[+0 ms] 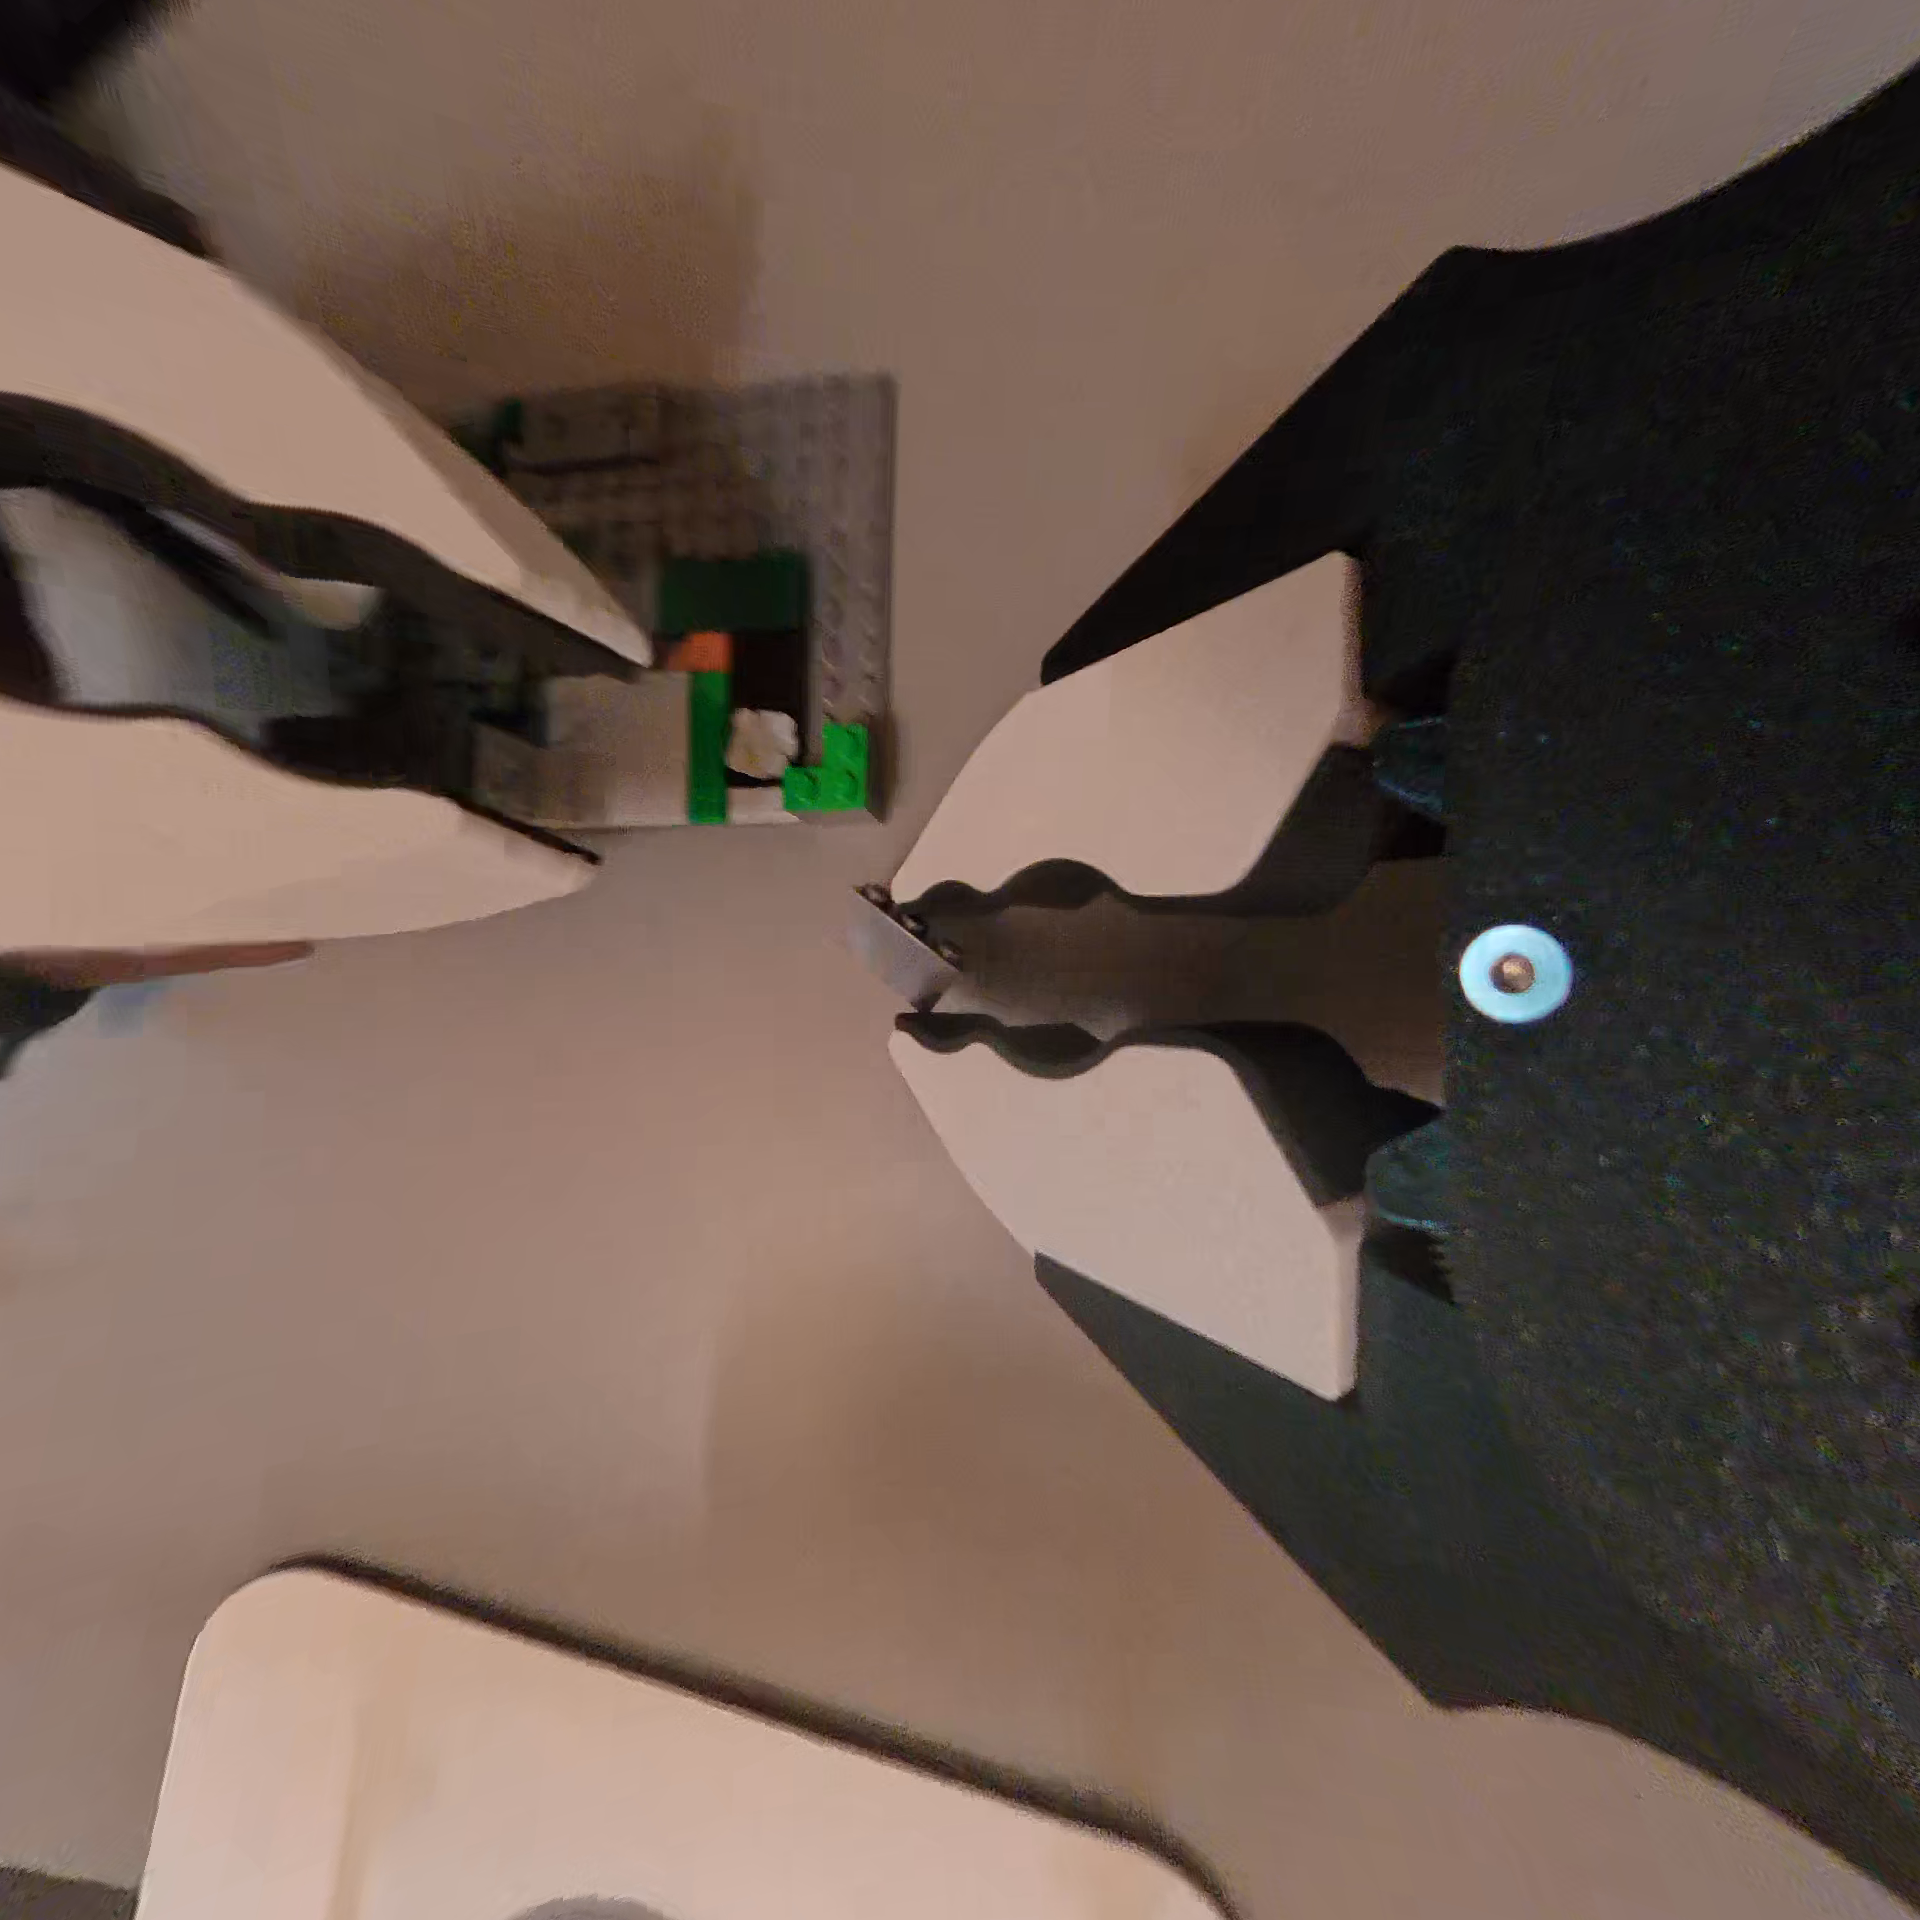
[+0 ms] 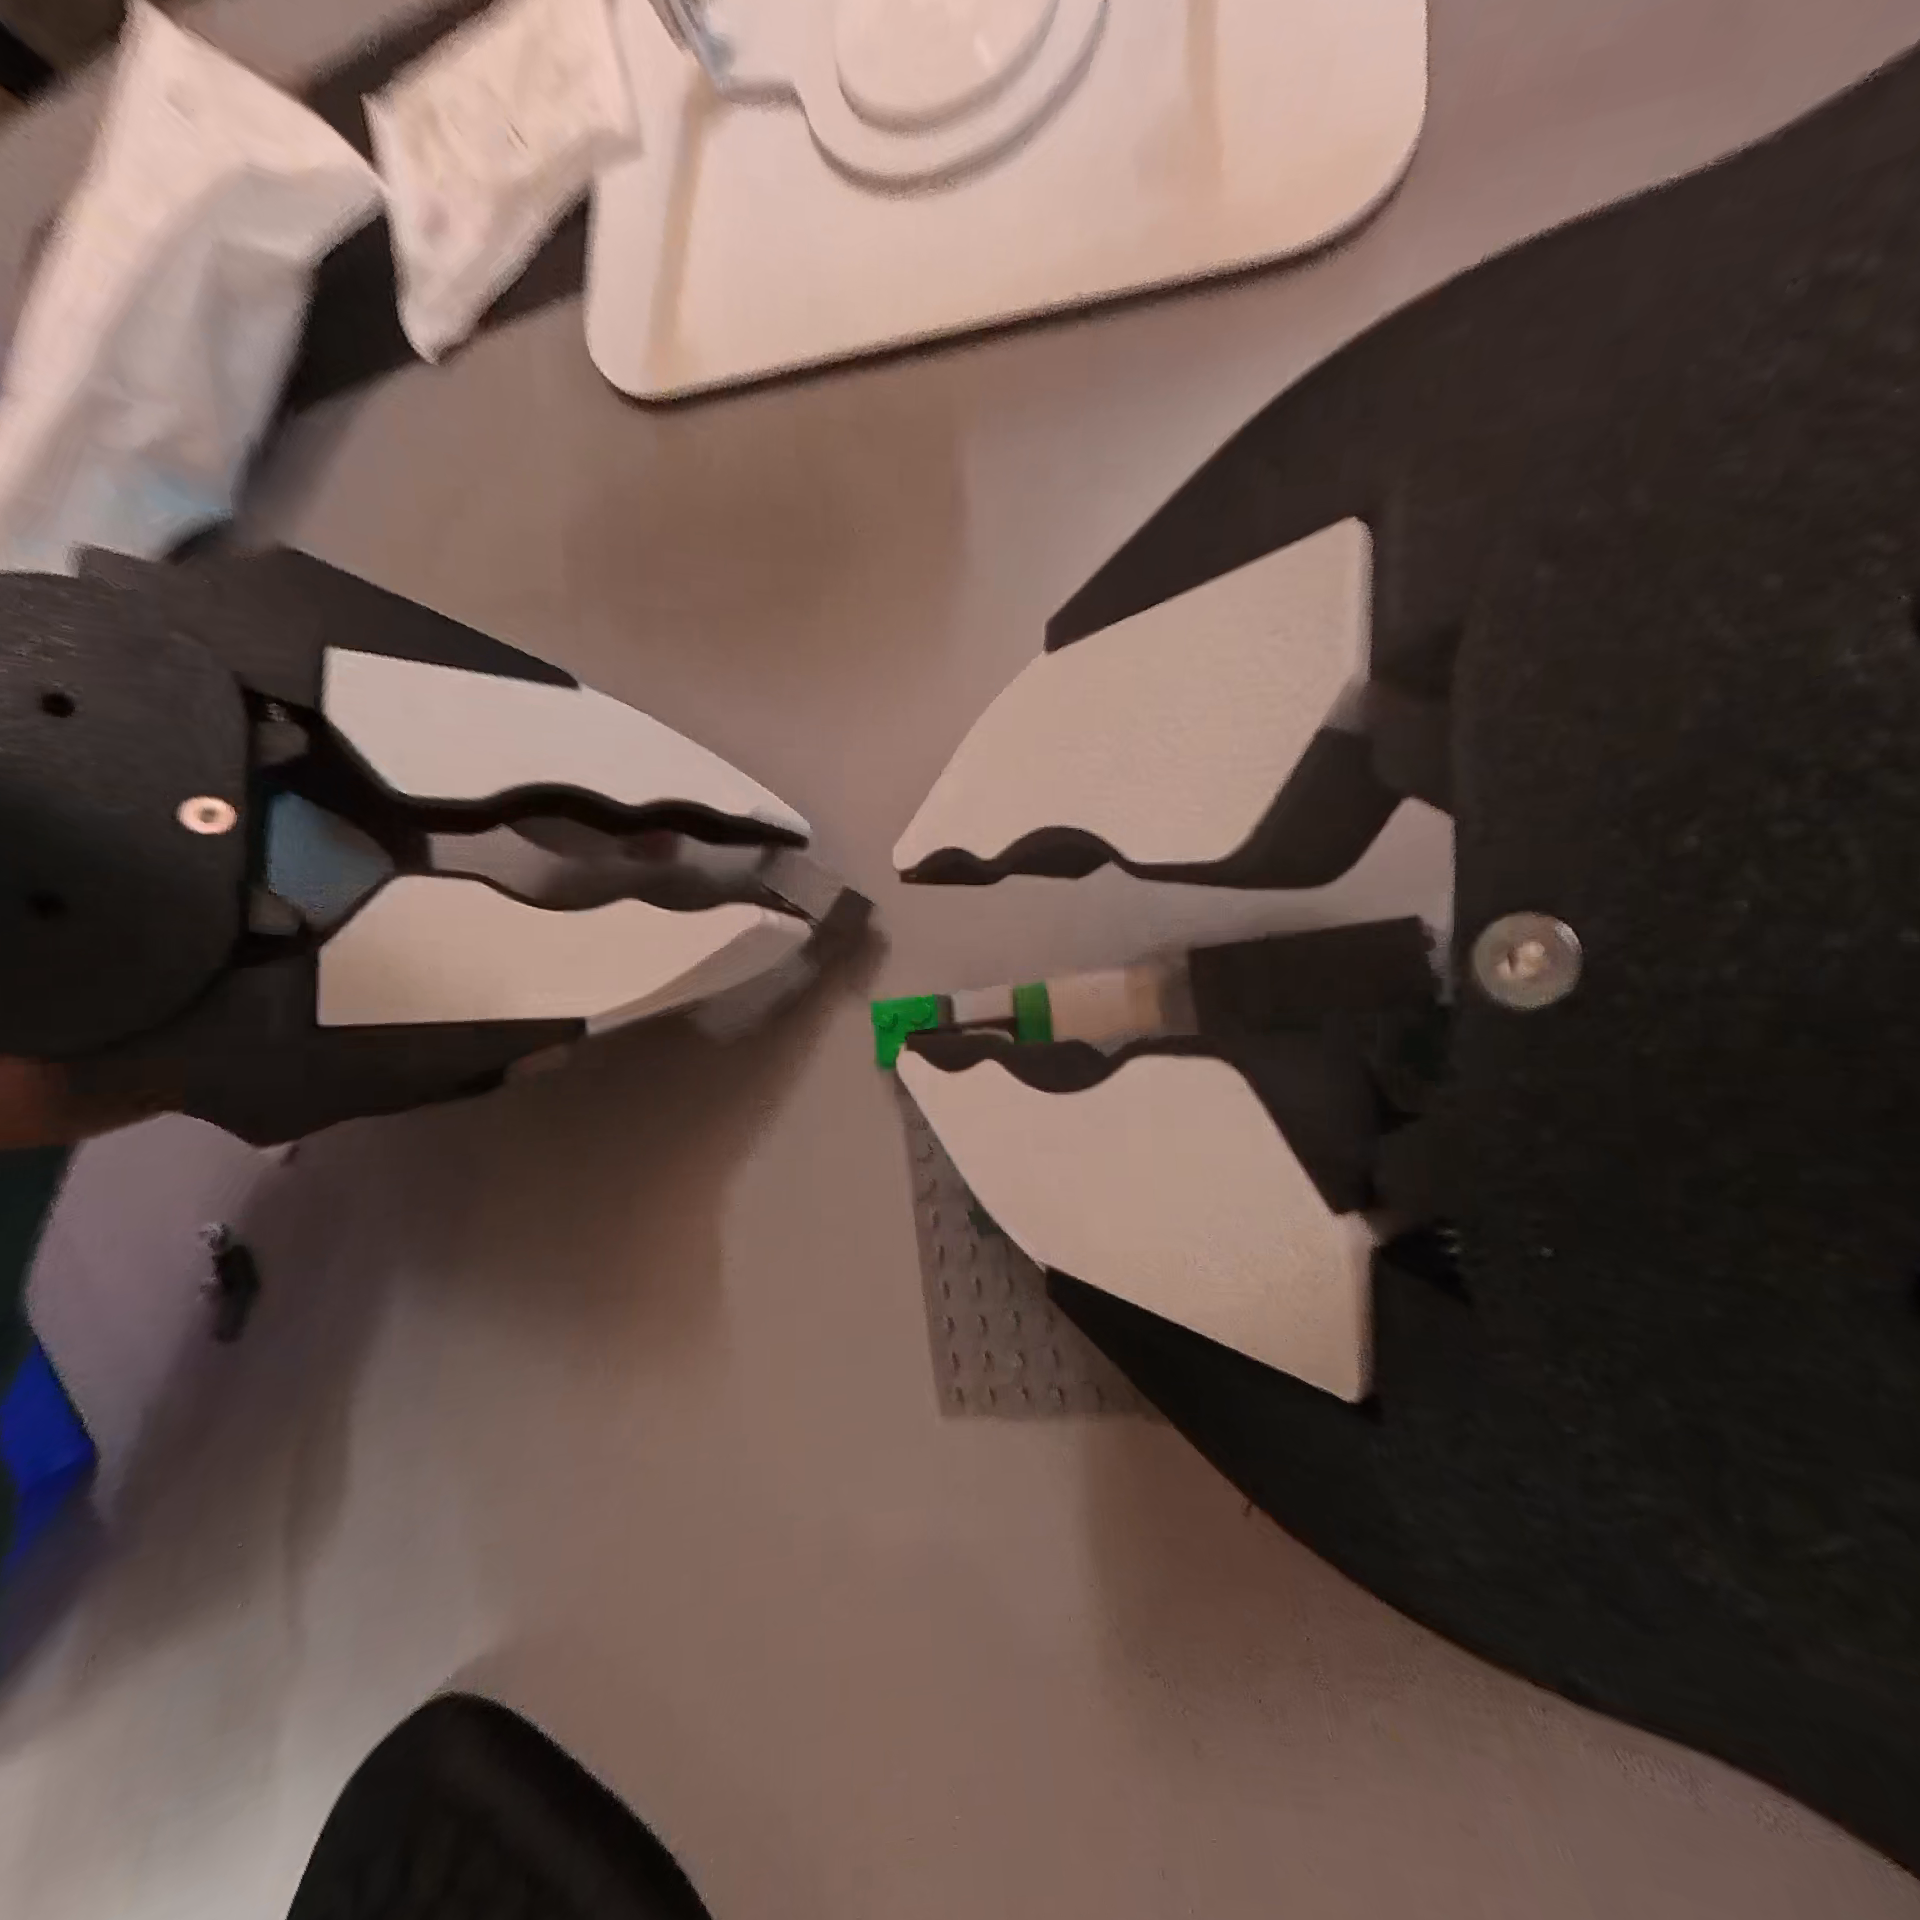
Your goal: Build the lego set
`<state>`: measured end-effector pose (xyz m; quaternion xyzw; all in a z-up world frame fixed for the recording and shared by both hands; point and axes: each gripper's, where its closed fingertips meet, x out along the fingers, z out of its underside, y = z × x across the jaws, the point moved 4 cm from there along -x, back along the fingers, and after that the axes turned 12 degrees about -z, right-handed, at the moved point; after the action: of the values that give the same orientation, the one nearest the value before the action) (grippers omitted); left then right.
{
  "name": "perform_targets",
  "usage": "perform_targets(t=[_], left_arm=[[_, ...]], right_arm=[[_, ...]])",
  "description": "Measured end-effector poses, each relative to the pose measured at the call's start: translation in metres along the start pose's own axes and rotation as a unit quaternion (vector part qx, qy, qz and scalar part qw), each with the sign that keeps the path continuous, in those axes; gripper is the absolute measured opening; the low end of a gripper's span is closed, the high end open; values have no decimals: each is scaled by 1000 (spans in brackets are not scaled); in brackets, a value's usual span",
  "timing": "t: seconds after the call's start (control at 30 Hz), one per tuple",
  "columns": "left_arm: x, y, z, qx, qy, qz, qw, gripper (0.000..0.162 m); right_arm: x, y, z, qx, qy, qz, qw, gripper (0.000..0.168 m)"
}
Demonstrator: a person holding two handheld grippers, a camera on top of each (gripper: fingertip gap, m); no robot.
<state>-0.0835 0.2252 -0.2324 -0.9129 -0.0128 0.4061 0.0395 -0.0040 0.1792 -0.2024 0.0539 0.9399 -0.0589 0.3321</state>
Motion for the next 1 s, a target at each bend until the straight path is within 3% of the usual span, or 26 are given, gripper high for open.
perform_targets(t=[0.17, 0.33, 0.47, 0.57, 0.67, 0.77, 0.9, 1.0], left_arm=[[-14, 14, -16, -155, 3, 59, 986, 17], [-23, 16, -37, -306, 13, 149, 940, 17], [-22, 19, -46, -353, 15, 212, 911, 17], [-21, 20, -49, -346, 31, 219, 912, 17], [-24, 17, -51, -284, 74, 169, 941, 26], [-24, 14, -52, -176, 113, 49, 977, 32], [-26, 16, -64, -82, 180, -81, 977, 32], [-23, 16, -69, -68, 205, -117, 969, 28]], right_arm=[[-1, -4, -14, -133, 35, 64, 988, 27], [-2, -14, -20, -257, 23, 97, 961, 28], [-7, -12, -19, -325, -11, 149, 934, 20], [-11, -13, -17, -325, -4, 148, 934, 18], [-19, -7, -14, -253, 36, 111, 961, 18], [-30, 5, -9, -133, 101, 48, 985, 18], [-40, 18, -7, -13, 180, -17, 983, 18], [-39, 20, -7, 24, 205, -45, 977, 18]])
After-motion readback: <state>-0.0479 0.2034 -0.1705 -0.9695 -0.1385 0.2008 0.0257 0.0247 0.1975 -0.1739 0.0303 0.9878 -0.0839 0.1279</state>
